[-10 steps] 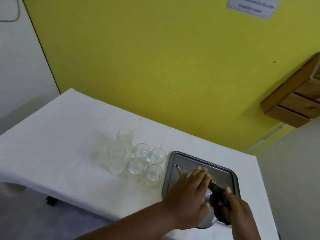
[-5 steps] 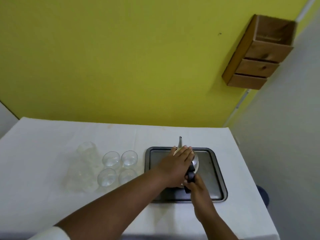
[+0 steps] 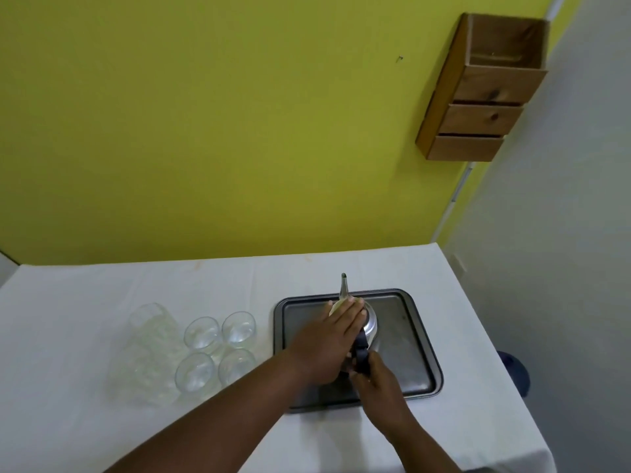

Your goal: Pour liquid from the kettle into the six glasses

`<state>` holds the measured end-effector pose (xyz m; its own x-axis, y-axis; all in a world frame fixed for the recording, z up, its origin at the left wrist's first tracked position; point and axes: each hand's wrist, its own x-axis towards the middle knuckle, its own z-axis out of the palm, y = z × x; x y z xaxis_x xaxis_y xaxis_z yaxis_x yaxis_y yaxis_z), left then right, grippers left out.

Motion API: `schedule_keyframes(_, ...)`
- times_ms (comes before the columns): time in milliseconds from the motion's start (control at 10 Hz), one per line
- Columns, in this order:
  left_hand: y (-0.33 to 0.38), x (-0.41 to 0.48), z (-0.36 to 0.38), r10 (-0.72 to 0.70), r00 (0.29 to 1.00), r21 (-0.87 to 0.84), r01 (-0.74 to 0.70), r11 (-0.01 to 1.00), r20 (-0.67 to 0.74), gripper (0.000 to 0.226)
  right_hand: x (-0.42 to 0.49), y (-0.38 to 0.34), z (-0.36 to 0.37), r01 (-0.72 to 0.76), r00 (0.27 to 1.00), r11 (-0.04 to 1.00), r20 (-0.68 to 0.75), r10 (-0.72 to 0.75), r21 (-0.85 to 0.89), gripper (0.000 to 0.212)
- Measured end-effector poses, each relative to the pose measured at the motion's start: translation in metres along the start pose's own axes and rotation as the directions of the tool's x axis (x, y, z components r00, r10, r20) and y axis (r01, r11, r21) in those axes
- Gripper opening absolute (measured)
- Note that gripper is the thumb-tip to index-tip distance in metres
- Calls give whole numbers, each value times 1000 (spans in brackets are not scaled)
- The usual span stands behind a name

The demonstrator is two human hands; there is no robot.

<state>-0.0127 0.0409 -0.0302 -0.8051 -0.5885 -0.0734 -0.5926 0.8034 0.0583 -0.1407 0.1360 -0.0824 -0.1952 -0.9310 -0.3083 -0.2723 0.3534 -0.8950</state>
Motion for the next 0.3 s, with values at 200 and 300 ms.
schedule_keyframes(200, -3, -1, -1, -31, 998, -17, 30, 999, -54, 93, -2, 8, -27, 31, 970, 975, -228, -82, -221, 24)
schedule_keyframes(300, -8, -2, -18, -139, 987, -129, 128, 983, -79, 78, 12, -12, -53, 47, 917, 979, -381, -122, -200, 25)
